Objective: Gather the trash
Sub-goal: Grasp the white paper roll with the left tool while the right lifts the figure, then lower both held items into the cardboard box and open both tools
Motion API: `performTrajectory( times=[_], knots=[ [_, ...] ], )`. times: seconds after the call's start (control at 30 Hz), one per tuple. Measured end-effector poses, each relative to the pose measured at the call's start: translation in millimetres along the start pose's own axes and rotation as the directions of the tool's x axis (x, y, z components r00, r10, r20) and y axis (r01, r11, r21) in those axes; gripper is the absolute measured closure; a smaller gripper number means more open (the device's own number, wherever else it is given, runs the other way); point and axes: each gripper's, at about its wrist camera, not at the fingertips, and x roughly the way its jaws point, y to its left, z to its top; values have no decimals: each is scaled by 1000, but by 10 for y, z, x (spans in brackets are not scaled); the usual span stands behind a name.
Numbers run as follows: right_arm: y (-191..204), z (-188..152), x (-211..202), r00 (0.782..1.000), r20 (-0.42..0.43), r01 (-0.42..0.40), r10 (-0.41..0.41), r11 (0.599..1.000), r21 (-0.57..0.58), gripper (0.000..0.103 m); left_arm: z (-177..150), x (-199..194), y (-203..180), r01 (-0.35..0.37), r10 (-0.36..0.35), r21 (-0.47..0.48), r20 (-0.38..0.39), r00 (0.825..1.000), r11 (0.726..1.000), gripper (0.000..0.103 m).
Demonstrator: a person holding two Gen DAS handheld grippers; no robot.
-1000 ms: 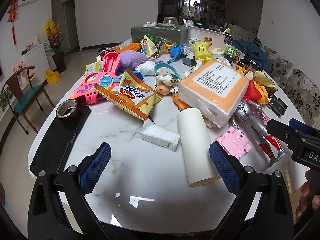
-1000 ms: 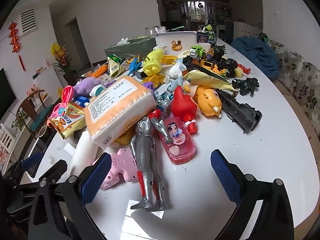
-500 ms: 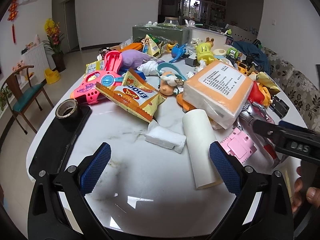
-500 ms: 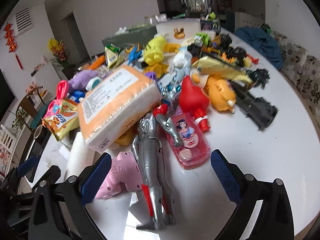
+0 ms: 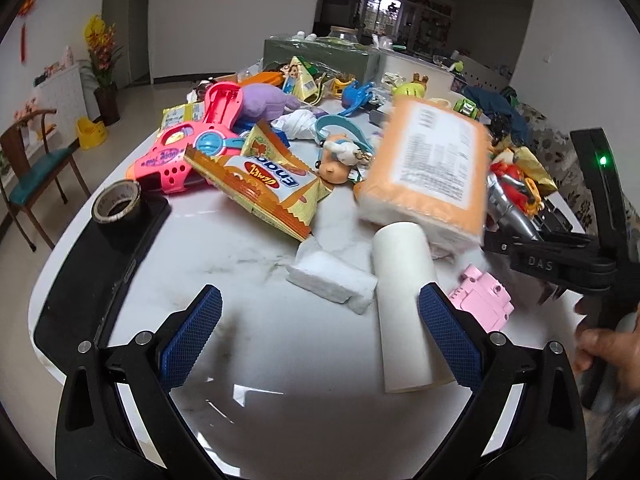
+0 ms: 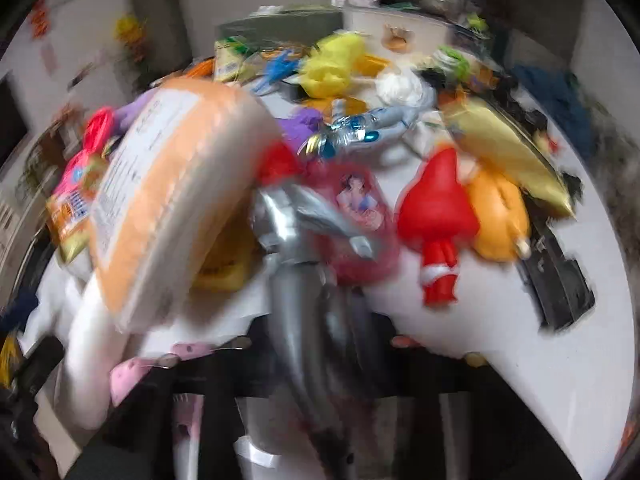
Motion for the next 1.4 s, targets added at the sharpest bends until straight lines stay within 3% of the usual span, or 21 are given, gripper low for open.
performTrajectory(
  times=[0.07, 0.17, 0.23, 0.33, 0.4, 0.47, 0.57, 0.63, 0.67, 0.7, 0.73, 0.77, 0.8, 0.87, 0.97, 1.0, 1.17, 1.23, 1.27, 1.3, 1.4],
  knots=[
    [-70, -53, -87, 994, 1, -109, 109, 994, 31, 85, 4, -48, -42, -17, 16, 28, 17, 1000, 999, 7],
    [-138, -122, -318, 984, 54, -174, 172, 984, 43, 85, 26, -126, -97, -22, 19, 52, 46, 999, 998, 7],
    [-220, -152, -589, 960, 132, -256, 246, 965, 62, 85, 37, -135, -136, -3, 1, 65, 35, 999, 998, 7],
    [-348, -272, -1028, 937, 258, -257, 237, 965, 45, 85, -48, -211, -179, 88, -91, 65, 37, 995, 994, 7],
    [-440, -368, -1169, 924, 287, -279, 251, 958, 61, 85, -105, -222, -250, 148, -151, 62, 33, 988, 987, 7],
    [-495, -505, -1271, 918, 310, -282, 249, 957, 66, 85, -143, -145, -360, 141, -142, 77, 7, 990, 987, 7],
    [-528, -713, -1319, 917, 321, -273, 238, 959, 70, 85, -100, 95, -512, 65, -63, 111, -19, 998, 992, 8],
    [-601, -828, -1322, 915, 320, -287, 246, 954, 86, 85, -46, 261, -480, 89, -85, 64, -57, 995, 994, 11],
    [-628, -922, -1358, 915, 323, -286, 243, 954, 92, 85, -25, 308, -453, 112, -109, 36, -64, 992, 993, 19],
    [-635, -956, -1347, 915, 324, -286, 242, 953, 97, 85, 25, 390, -408, 168, -169, -16, -72, 983, 986, 39],
    [-670, -997, -1328, 912, 325, -297, 250, 949, 105, 83, 61, 424, -403, 180, -182, -30, -78, 980, 983, 59],
    [-720, -972, -1269, 911, 324, -306, 256, 945, 114, 83, 91, 463, -419, 167, -169, -32, -90, 981, 985, 64],
    [-752, -984, -1249, 908, 325, -317, 264, 940, 124, 83, 133, 516, -494, 111, -109, 18, -85, 990, 994, 64],
    [-769, -1006, -1245, 903, 330, -330, 274, 935, 129, 82, 157, 525, -542, 91, -87, 44, -85, 993, 995, 65],
    [-774, -1086, -1297, 898, 349, -329, 269, 936, 124, 82, 103, 341, -591, 185, -183, 42, -62, 981, 982, 65],
    [-781, -1107, -1319, 896, 355, -328, 267, 937, 123, 82, 102, 155, -593, 183, -183, 64, -1, 983, 981, 65],
    [-750, -1176, -1488, 884, 371, -339, 283, 936, 94, 82, 198, -578, -571, 217, -233, 120, 137, 963, 969, 65],
    [-652, -1242, -1575, 874, 351, -372, 335, 927, 42, 82, 115, -980, -707, 174, -226, 262, 185, 956, 949, 65],
    [-540, -1332, -1616, 859, 306, -426, 410, 904, -14, 82, 50, -1092, -759, 169, -234, 311, 184, 955, 935, 65],
    [-460, -1401, -1626, 851, 268, -456, 451, 889, -46, 82, -148, -1241, -845, 176, -253, 394, 152, 956, 902, 65],
    [-128, -1734, -1567, 835, 87, -530, 544, 836, -146, 82, -685, -1383, -885, 229, -290, 502, 45, 956, 834, 65]
  ],
)
